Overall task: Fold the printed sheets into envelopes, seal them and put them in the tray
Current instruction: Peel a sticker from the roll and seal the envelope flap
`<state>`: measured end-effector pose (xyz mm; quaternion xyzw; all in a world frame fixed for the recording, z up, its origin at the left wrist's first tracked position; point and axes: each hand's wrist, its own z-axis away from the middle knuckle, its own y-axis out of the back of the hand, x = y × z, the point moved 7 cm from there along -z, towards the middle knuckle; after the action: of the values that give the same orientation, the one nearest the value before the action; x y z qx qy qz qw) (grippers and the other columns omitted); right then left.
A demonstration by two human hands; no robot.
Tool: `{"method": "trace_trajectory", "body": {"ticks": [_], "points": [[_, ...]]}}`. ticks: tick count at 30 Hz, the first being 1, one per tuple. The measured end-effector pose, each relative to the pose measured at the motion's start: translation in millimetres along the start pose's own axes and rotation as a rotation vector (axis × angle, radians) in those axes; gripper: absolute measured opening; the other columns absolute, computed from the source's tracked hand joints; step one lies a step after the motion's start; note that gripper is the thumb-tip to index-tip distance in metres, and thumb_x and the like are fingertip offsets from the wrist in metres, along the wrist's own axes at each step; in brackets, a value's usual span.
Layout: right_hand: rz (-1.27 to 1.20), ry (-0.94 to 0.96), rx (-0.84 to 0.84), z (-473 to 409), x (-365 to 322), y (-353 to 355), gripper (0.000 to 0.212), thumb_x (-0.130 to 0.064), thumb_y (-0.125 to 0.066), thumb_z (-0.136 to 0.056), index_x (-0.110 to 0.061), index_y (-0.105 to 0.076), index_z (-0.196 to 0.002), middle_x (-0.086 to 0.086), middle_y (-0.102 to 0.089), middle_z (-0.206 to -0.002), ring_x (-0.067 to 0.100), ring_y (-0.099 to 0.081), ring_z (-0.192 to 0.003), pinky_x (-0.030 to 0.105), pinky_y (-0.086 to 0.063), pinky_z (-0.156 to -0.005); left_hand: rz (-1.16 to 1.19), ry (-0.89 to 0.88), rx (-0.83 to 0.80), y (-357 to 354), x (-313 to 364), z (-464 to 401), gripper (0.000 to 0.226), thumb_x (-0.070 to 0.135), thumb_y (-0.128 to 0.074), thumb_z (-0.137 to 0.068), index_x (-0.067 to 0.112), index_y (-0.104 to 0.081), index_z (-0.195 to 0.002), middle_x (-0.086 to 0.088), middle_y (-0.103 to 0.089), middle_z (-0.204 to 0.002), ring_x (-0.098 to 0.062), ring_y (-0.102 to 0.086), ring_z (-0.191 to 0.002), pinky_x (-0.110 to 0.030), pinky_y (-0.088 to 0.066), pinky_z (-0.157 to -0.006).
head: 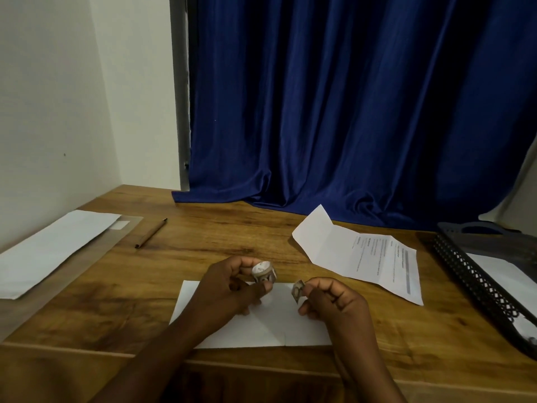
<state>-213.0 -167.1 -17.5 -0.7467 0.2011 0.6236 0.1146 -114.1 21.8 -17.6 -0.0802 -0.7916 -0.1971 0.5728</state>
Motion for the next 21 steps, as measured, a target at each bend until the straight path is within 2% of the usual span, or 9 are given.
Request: {"method": "trace_trajectory", "body": {"ticks": [3,5,7,9,11,14,17,19,21], "points": [[0.002,-0.002,-0.007,-0.6,-0.3,0.1,0.021,-0.014,-0.063,-0.095,-0.018,-0.078,-0.082,0.005,-0.076,-0.073,0.013,-0.070,-0.065,0.018,-0.055,-0.059,0.016,-0.005,0.021,12.4,5.7,-1.1,0.036,0.021,-0.082,-0.083,0.029,-0.070,-0.116,0.005,-0.077,-0.099,-0.017,-0.075,-0.071,-0.026,-0.053,-0.047],[0.000,-0.001,-0.003,-0.8,-0.6,0.7,0.022,-0.010,-0.062,-0.096,-0.015,-0.077,-0.081,0.006,-0.076,-0.071,0.013,-0.070,-0.063,0.016,-0.054,-0.057,-0.059,-0.002,0.067,31.8,5.3,-3.1,0.034,0.027,-0.084,-0.082,0.037,-0.071,-0.112,0.010,-0.077,-0.098,-0.013,-0.073,-0.072,-0.027,-0.054,-0.049],[-0.008,-0.004,-0.010,-0.9,0.0,0.8,0.022,-0.007,-0.061,-0.096,-0.013,-0.077,-0.082,0.007,-0.076,-0.071,0.014,-0.070,-0.064,0.017,-0.055,-0.057,-0.215,0.025,0.179,63.2,-0.6,-4.4,0.034,0.036,-0.085,-0.078,0.041,-0.072,-0.108,0.018,-0.075,-0.095,-0.005,-0.069,-0.072,-0.030,-0.059,-0.063],[-0.010,-0.006,-0.021,-0.7,0.1,0.9,0.020,-0.006,-0.061,-0.095,-0.011,-0.077,-0.083,0.009,-0.076,-0.071,0.016,-0.071,-0.065,0.023,-0.055,-0.061,-0.460,0.094,0.303,98.3,-8.3,-3.8,0.039,0.055,-0.081,-0.074,0.046,-0.068,-0.109,0.025,-0.072,-0.096,0.001,-0.067,-0.082,-0.029,-0.059,-0.073],[-0.003,0.004,-0.030,-0.6,-0.6,0.5,0.018,-0.009,-0.063,-0.095,-0.011,-0.077,-0.083,0.008,-0.076,-0.070,0.015,-0.070,-0.065,0.026,-0.052,-0.064,-0.667,0.180,0.417,131.3,-14.8,-0.4,0.043,0.071,-0.073,-0.071,0.047,-0.066,-0.106,0.025,-0.069,-0.093,0.000,-0.064,-0.084,-0.028,-0.057,-0.071],[0.010,0.015,-0.024,-0.5,-1.8,0.5,0.017,-0.011,-0.065,-0.094,-0.011,-0.076,-0.081,0.007,-0.075,-0.068,0.011,-0.069,-0.062,0.018,-0.051,-0.057,-0.878,0.183,0.476,159.7,-20.7,3.1,0.045,0.074,-0.066,-0.075,0.038,-0.071,-0.101,0.019,-0.069,-0.089,-0.001,-0.062,-0.080,-0.025,-0.054,-0.067],[0.018,0.027,-0.019,-0.2,-3.0,-0.2,0.017,-0.009,-0.065,-0.093,-0.010,-0.076,-0.080,0.006,-0.075,-0.067,0.008,-0.068,-0.060,0.011,-0.049,-0.052,-0.974,0.187,0.420,163.8,-25.1,6.6,0.049,0.073,-0.065,-0.078,0.035,-0.072,-0.107,0.014,-0.070,-0.103,-0.007,-0.061,-0.092,-0.031,-0.055,-0.078],[0.038,0.035,-0.022,0.5,-3.3,-0.8,0.018,-0.012,-0.066,-0.093,-0.012,-0.076,-0.078,0.005,-0.075,-0.067,0.007,-0.068,-0.062,0.019,-0.049,-0.057,-0.978,0.217,0.390,162.3,-24.1,7.1,0.055,0.069,-0.068,-0.078,0.033,-0.068,-0.119,0.008,-0.065,-0.120,-0.014,-0.060,-0.107,-0.038,-0.055,-0.088],[0.043,0.043,-0.022,1.4,-3.3,-0.8,0.021,-0.014,-0.066,-0.093,-0.015,-0.077,-0.074,0.004,-0.075,-0.069,0.008,-0.069,-0.065,0.025,-0.046,-0.063,-0.966,0.250,0.360,154.5,-17.9,6.6,0.071,0.065,-0.071,-0.078,0.032,-0.054,-0.139,0.001,-0.047,-0.148,-0.021,-0.049,-0.131,-0.047,-0.048,-0.104]]}}
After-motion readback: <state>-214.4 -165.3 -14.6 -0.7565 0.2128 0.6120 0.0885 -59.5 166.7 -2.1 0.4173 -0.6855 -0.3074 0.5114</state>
